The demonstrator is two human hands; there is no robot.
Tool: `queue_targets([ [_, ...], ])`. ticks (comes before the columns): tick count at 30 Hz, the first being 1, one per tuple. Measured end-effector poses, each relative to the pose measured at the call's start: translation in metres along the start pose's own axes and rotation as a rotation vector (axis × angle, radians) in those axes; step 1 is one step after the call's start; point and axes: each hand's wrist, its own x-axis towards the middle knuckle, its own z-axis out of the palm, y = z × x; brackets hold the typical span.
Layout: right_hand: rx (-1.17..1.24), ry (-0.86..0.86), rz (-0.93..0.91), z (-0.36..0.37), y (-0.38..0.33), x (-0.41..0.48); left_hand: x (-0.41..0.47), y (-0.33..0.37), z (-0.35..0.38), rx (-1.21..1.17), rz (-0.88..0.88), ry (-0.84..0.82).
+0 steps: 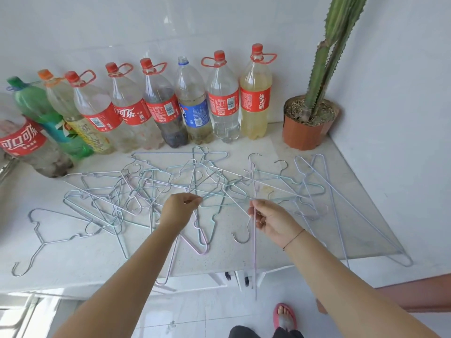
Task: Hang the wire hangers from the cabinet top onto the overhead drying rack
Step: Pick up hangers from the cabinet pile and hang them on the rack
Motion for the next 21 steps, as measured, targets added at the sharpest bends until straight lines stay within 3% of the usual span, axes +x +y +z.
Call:
queue_targets([
  [5,-0.07,-0.007,-0.117,0.013,-0.023,-0.003,0.007,0.011,-0.033,0.054,0.026,0.02],
  [11,-0.018,-0.015,-0.131,0.015,-0.026,0.003,0.004,0.018,-0.079,0.102,0.061,0.087],
  [21,-0.023,-0.051,-0.134,0.021,-0.015,0.014,-0.001,-0.019,-0.104,0.134,-0.086,0.232],
])
